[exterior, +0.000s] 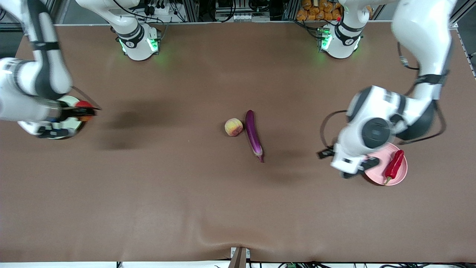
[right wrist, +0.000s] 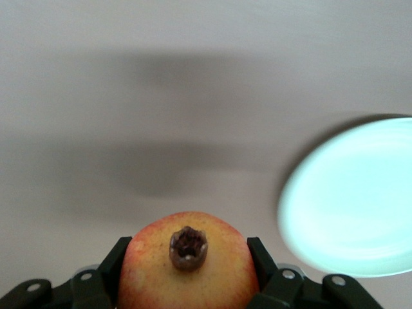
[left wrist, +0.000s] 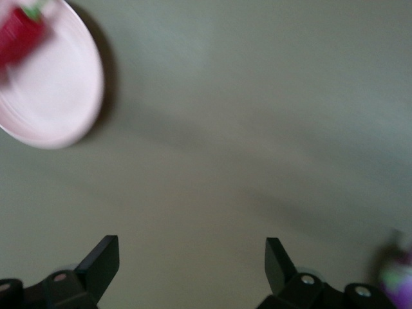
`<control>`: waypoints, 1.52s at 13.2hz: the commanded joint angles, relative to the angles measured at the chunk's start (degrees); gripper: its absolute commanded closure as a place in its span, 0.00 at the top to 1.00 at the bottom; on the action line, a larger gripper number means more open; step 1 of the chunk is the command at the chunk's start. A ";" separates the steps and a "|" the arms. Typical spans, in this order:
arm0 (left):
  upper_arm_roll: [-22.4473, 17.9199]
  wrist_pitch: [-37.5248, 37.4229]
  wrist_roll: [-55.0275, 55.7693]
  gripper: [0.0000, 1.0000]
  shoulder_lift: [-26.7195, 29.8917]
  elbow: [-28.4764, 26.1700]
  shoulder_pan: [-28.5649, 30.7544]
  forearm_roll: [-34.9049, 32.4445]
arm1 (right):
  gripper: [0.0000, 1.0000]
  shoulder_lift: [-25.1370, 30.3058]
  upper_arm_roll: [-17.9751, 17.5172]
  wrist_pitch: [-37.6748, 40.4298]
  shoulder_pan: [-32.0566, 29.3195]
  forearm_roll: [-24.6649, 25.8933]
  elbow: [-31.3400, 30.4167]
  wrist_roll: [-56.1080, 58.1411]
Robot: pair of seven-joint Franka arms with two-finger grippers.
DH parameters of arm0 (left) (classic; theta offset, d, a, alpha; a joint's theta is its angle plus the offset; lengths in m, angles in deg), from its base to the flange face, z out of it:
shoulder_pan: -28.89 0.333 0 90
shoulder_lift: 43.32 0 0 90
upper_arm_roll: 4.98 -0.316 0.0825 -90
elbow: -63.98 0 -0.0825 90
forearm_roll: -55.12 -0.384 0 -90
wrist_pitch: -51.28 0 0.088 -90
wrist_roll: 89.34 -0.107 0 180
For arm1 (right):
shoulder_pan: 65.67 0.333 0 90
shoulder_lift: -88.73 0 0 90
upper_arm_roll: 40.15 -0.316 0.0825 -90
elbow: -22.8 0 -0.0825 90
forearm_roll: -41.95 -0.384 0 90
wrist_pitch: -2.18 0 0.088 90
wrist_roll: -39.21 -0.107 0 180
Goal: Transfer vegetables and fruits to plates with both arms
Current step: 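Carry the pomegranate with the right gripper while the left gripper reaches the eggplant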
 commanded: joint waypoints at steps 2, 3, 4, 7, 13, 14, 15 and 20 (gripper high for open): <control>-0.40 -1.00 9.16 1.00 -2.20 3.34 -6.64 5.70 | 0.00 -9.67 12.50 -15.73 -0.37 0.56 0.20 30.63; -0.58 0.22 11.27 1.00 -3.60 4.13 -9.44 5.97 | 0.00 -12.22 13.14 -19.44 -1.85 -0.14 0.72 34.87; -0.84 2.50 15.03 1.00 -5.27 5.27 -12.34 5.80 | 0.00 -14.51 13.15 -21.30 -3.86 -0.58 1.60 36.74; -1.02 9.89 20.25 1.00 -9.93 5.72 -15.88 5.80 | 0.00 -20.93 13.06 -23.34 -5.99 -7.77 4.84 45.42; -5.05 15.52 22.09 1.00 -16.36 5.63 -23.35 5.36 | 0.57 -25.61 13.15 -22.64 -7.49 -15.79 7.14 54.87; -5.76 15.61 22.62 1.00 -17.14 5.54 -24.05 5.27 | 1.00 -25.52 13.15 -22.64 -7.66 -15.79 7.23 55.22; -5.85 15.61 22.80 1.00 -17.94 5.54 -24.58 5.27 | 1.00 -25.17 13.15 -22.38 -7.58 -15.79 7.58 55.48; -7.25 15.70 24.11 1.00 -20.49 5.54 -26.34 5.27 | 1.00 -24.91 15.25 -0.26 -6.53 -15.62 18.38 52.86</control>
